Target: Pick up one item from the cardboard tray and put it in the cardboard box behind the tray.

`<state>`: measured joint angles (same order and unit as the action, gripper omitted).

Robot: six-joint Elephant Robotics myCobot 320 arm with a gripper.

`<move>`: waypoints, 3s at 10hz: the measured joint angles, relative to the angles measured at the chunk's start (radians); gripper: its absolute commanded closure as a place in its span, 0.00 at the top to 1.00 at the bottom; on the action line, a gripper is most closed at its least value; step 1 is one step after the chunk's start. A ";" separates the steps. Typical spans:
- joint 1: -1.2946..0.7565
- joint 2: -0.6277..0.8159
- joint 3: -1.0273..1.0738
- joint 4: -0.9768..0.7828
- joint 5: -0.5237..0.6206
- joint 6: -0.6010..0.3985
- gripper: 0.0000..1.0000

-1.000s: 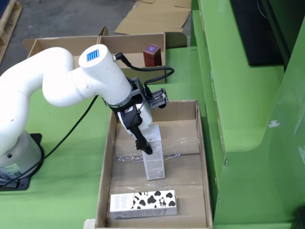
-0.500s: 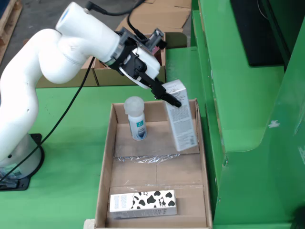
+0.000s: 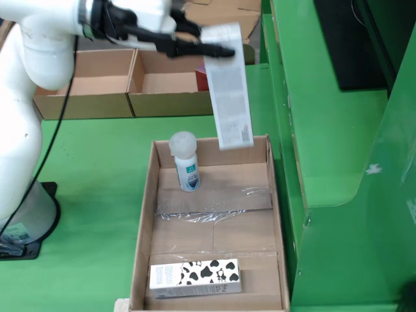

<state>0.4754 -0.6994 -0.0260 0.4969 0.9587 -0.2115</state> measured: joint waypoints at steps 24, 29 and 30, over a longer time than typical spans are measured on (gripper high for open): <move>0.831 -0.495 -0.005 0.002 0.008 0.143 0.00; 0.770 -0.561 0.003 0.008 0.008 0.034 0.00; 0.770 -0.561 0.003 0.008 0.008 0.040 0.00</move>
<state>1.2455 -1.2608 -0.0229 0.5046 0.9664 -0.1717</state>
